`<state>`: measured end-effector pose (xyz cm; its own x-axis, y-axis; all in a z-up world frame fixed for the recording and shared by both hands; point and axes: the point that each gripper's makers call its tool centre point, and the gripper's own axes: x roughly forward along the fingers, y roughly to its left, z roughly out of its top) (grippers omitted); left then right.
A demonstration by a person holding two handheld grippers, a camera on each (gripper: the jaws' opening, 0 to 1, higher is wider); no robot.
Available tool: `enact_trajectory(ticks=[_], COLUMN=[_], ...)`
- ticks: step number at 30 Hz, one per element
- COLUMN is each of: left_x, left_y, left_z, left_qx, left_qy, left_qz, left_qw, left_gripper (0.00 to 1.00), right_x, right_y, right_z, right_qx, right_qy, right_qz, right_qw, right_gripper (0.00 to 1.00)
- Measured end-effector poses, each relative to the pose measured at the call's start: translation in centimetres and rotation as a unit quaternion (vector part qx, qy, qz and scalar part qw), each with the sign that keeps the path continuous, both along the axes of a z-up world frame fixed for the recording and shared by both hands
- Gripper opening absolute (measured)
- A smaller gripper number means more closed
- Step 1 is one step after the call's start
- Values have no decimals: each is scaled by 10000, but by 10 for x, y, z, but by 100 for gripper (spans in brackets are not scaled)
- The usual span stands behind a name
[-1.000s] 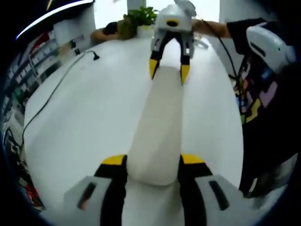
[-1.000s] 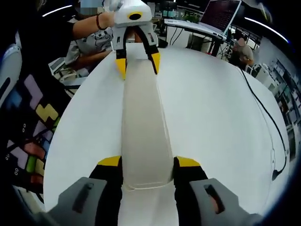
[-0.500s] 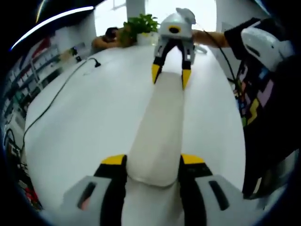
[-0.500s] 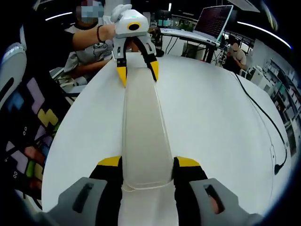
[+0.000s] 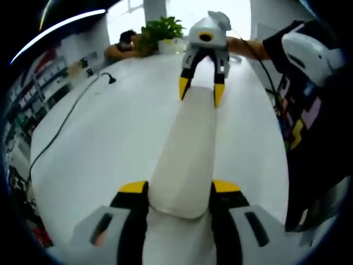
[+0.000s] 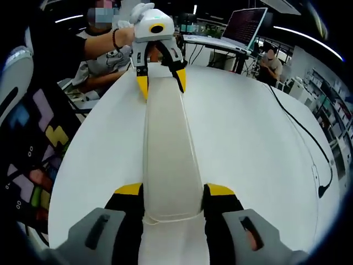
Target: Arrange the utensils inside the cutlery case until each visible utensil rests in its matching compartment.
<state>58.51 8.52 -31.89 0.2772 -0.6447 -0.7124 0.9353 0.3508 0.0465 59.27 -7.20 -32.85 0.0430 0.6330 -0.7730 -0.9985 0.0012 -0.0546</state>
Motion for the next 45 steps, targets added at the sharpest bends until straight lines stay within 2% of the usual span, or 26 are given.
enact_trajectory(ticks=[9, 26, 37, 45], left_x=[23, 57, 78, 85], left_y=[-30, -91, -122, -131], left_z=[18, 23, 13, 4], left_qx=[-96, -137, -139, -92], left_qy=[-197, -251, -199, -83], left_qz=[-272, -680, -805, -821], left_qw=[9994, 9973, 9965, 9966], left_gripper=[46, 46, 46, 46], right_x=[14, 40, 57, 65], right_y=[-30, -91, -120, -130], right_z=[19, 31, 24, 12], right_qx=[-12, -31, -214, -217], right_qy=[-153, -295, -322, -245], right_qz=[-283, -641, -751, -793], right_qw=[9995, 9975, 9964, 9963], right_gripper=[43, 43, 43, 43])
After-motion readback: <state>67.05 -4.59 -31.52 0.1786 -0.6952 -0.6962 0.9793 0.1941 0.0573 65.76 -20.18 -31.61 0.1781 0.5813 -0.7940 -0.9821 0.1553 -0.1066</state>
